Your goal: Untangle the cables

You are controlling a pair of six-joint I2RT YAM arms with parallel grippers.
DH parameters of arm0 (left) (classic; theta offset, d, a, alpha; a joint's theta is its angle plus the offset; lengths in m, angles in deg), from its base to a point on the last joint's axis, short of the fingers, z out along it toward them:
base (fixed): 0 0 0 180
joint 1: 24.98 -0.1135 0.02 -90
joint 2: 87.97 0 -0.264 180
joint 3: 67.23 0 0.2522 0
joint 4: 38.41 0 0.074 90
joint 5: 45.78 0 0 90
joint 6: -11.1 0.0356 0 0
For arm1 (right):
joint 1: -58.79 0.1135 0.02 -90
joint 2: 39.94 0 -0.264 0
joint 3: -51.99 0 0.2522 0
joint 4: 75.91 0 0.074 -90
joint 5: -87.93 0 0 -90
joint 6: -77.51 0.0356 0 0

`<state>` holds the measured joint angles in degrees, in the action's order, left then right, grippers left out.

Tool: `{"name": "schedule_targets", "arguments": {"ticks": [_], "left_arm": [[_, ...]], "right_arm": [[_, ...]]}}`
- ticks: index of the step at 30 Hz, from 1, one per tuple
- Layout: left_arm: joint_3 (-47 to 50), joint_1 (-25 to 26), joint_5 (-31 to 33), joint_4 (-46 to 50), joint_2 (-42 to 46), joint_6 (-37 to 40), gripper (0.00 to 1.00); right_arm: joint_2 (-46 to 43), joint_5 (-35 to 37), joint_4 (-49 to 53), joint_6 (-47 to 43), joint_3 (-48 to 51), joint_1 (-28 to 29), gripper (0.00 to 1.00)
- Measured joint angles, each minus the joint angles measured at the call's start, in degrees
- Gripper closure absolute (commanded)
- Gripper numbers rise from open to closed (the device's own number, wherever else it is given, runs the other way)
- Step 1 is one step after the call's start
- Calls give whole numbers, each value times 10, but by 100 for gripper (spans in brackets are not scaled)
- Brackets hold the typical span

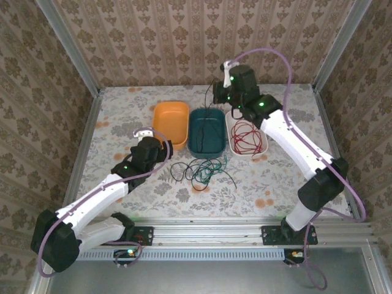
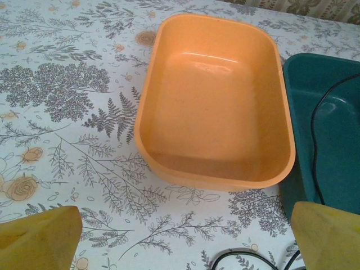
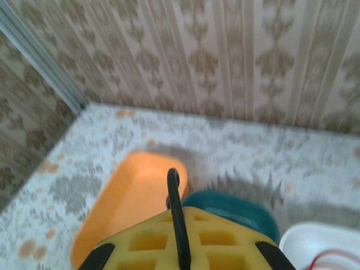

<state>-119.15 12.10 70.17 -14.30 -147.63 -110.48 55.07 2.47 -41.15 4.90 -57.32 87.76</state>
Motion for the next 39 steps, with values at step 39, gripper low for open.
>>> {"name": "schedule_targets", "arguments": {"ticks": [39], "left_arm": [[-28, 35, 9, 10, -61, 3, 5]], "right_arm": [[154, -87, -150, 174, 13, 15, 100]]}}
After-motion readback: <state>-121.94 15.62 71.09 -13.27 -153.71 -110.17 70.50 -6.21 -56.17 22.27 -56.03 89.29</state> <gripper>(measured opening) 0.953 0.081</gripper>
